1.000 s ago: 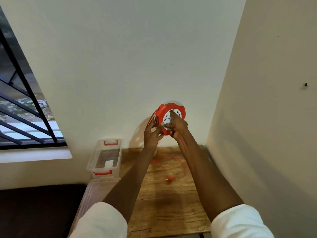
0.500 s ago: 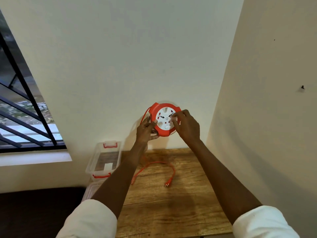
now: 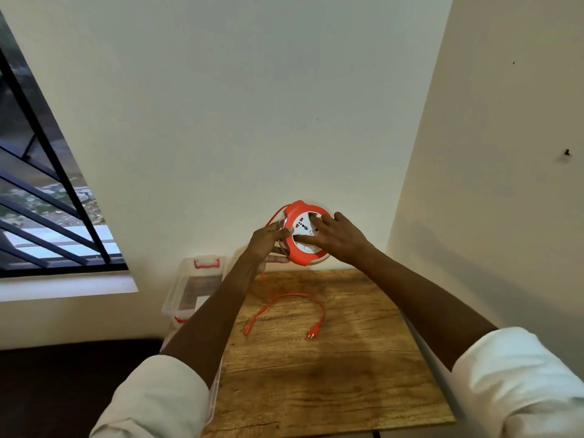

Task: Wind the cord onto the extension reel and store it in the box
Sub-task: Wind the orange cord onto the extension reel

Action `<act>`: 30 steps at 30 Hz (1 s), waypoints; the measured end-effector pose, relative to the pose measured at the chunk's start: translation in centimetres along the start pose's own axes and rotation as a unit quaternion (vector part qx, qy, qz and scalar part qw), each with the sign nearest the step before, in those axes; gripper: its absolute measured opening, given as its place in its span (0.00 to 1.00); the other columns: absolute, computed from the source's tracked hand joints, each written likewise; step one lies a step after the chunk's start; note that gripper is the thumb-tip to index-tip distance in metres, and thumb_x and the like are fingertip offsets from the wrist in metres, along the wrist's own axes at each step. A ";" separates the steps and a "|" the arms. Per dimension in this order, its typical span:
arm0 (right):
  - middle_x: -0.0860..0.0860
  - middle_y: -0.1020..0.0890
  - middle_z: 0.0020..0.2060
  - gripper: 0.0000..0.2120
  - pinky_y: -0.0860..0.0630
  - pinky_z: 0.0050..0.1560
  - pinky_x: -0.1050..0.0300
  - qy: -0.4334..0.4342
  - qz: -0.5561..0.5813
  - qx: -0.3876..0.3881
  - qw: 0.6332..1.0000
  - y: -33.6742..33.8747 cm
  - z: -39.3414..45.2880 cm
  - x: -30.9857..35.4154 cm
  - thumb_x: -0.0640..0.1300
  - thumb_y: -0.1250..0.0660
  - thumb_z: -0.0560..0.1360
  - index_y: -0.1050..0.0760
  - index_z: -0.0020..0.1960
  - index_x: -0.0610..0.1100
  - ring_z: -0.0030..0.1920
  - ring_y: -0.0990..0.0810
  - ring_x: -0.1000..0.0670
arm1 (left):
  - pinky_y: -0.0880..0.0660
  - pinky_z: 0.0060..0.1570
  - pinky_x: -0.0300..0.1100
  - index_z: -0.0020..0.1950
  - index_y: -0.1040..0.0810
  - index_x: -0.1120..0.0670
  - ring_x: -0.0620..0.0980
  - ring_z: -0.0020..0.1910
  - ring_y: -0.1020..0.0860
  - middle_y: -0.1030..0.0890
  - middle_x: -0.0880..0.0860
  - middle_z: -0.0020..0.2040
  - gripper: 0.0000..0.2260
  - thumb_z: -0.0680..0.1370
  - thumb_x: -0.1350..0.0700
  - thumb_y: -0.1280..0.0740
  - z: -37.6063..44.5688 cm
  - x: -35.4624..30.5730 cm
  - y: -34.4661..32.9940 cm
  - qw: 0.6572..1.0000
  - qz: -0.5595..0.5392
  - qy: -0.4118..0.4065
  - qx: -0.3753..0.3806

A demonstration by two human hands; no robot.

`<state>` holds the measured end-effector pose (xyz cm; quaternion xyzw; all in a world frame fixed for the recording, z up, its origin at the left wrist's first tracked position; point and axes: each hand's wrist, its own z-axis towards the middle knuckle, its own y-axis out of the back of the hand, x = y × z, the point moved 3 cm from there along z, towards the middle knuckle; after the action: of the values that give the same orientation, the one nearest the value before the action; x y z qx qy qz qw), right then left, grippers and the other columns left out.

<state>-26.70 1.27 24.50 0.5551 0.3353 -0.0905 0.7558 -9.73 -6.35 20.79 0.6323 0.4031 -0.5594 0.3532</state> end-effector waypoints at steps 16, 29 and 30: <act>0.49 0.24 0.68 0.30 0.25 0.62 0.46 -0.512 0.556 -0.095 0.647 -1.1 1.6 2.8 0.61 0.31 0.74 0.34 0.73 0.56 0.65 0.23 0.42 | 0.20 0.54 0.50 0.73 0.29 0.49 0.59 0.64 0.22 0.23 0.53 0.67 0.25 0.77 0.49 0.28 -0.3 2.2 -4.1 0.983 -0.099 -0.083 -0.127; 0.49 0.16 0.51 0.19 0.20 0.34 0.58 -0.531 0.768 -0.071 0.350 -3.1 0.6 2.6 0.61 0.31 0.74 0.27 0.57 0.50 0.42 0.19 0.49 | 0.17 0.41 0.40 0.71 0.27 0.48 0.54 0.55 0.18 0.20 0.48 0.60 0.25 0.76 0.48 0.27 0.4 2.7 -3.0 0.987 -0.099 -0.097 -0.078; 0.49 0.15 0.51 0.16 0.19 0.38 0.54 -0.533 0.727 -0.077 0.427 -3.5 0.4 2.1 0.61 0.32 0.74 0.26 0.53 0.52 0.42 0.19 0.50 | 0.18 0.37 0.40 0.71 0.27 0.48 0.53 0.53 0.17 0.20 0.49 0.60 0.24 0.76 0.47 0.27 0.6 2.4 -2.5 0.989 -0.092 -0.090 -0.076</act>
<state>-26.69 0.17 20.58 0.3745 -0.6556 0.2407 0.6099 -12.14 -5.49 18.34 0.5111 0.4675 -0.6119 0.3819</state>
